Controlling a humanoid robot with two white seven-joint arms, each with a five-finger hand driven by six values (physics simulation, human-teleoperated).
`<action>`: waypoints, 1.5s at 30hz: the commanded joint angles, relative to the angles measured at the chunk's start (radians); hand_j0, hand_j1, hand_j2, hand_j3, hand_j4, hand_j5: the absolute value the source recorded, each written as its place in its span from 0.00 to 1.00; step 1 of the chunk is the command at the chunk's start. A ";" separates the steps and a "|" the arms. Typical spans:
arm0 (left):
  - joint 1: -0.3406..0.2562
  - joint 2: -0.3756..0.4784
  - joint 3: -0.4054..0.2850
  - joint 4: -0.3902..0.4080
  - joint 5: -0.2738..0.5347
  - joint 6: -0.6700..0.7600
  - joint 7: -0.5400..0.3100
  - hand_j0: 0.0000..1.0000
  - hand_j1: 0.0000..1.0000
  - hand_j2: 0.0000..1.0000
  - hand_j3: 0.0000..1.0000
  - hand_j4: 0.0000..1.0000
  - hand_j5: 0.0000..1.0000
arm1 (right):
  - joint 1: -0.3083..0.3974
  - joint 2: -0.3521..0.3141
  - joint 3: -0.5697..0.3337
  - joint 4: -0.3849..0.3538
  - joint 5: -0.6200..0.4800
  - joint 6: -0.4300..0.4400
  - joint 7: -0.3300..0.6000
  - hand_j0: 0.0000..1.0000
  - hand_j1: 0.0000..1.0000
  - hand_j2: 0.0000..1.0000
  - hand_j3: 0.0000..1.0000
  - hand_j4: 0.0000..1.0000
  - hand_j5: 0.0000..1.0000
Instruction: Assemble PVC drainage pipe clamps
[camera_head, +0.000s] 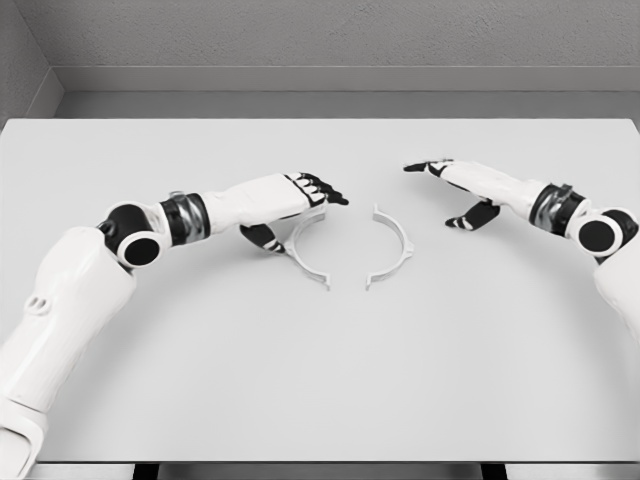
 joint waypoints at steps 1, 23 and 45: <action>0.000 -0.007 -0.006 0.000 0.007 0.002 0.001 1.00 1.00 1.00 1.00 1.00 1.00 | 0.002 -0.023 -0.018 -0.073 -0.010 0.002 0.001 1.00 1.00 1.00 1.00 1.00 1.00; -0.055 -0.082 -0.044 0.058 -0.029 0.002 0.008 1.00 1.00 1.00 1.00 1.00 1.00 | 0.104 -0.052 -0.063 -0.308 -0.009 0.002 0.054 1.00 1.00 1.00 1.00 1.00 1.00; 0.067 0.527 0.267 -0.189 0.298 0.002 -0.045 1.00 1.00 1.00 1.00 1.00 1.00 | 0.100 -0.042 -0.063 -0.294 -0.001 0.002 0.055 1.00 1.00 1.00 1.00 1.00 1.00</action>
